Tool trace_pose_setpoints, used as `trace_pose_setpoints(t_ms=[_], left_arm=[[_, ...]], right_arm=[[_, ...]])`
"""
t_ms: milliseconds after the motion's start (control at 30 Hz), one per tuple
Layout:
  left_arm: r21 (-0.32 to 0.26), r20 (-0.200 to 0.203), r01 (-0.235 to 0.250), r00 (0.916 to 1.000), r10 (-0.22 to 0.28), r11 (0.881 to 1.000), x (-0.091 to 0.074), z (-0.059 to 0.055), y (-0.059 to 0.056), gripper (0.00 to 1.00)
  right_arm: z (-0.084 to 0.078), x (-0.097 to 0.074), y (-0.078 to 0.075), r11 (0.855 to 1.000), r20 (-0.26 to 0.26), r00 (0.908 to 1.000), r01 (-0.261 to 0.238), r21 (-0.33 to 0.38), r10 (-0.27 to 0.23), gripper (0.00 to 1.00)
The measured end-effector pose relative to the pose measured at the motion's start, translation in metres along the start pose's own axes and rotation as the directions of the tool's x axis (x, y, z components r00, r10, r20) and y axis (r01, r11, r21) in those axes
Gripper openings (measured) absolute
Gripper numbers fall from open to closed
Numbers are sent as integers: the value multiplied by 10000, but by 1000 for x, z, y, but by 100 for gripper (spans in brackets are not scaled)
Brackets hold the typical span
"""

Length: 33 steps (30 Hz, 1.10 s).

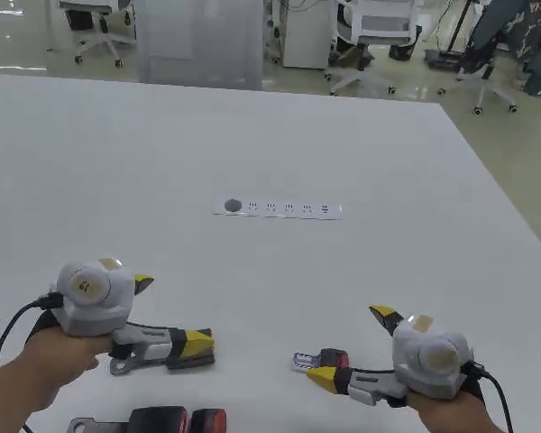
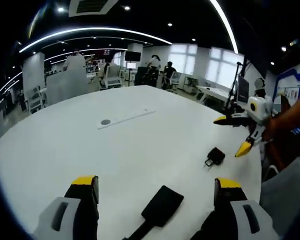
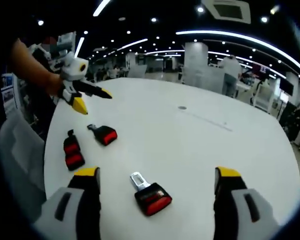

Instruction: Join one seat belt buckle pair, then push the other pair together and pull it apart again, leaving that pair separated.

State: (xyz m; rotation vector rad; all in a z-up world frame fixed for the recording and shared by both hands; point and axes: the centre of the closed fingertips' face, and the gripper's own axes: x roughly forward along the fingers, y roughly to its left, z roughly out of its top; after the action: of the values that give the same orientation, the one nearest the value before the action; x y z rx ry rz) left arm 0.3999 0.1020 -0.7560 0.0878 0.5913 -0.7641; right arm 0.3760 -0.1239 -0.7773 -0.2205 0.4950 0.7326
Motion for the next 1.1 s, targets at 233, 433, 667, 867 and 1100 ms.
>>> trace_pose_setpoints(t_ms=[233, 433, 667, 867, 1100], left_arm=[[-377, 486, -543, 9972, 561, 9978, -32, -12, -12, 100], [-22, 269, -761, 9967, 761, 9971, -63, -36, -21, 100], [698, -178, -436, 9988, 449, 9966, -86, -60, -41, 100], [440, 234, -748, 9970, 738, 9962, -103, -60, -43, 100], [390, 605, -920, 9941, 895, 9950, -121, -54, -41, 100]], right_arm=[[6, -13, 21, 9999, 317, 9994, 128, -70, -126, 98], [6, -29, 33, 9993, 441, 9987, 269, -249, -258, 99], [-3, -49, 43, 9988, 499, 9981, 378, -301, -362, 100], [-10, -66, 52, 9990, 529, 9980, 364, -249, -350, 99], [-14, -81, 56, 9977, 760, 9948, 669, 96, -674, 99]])
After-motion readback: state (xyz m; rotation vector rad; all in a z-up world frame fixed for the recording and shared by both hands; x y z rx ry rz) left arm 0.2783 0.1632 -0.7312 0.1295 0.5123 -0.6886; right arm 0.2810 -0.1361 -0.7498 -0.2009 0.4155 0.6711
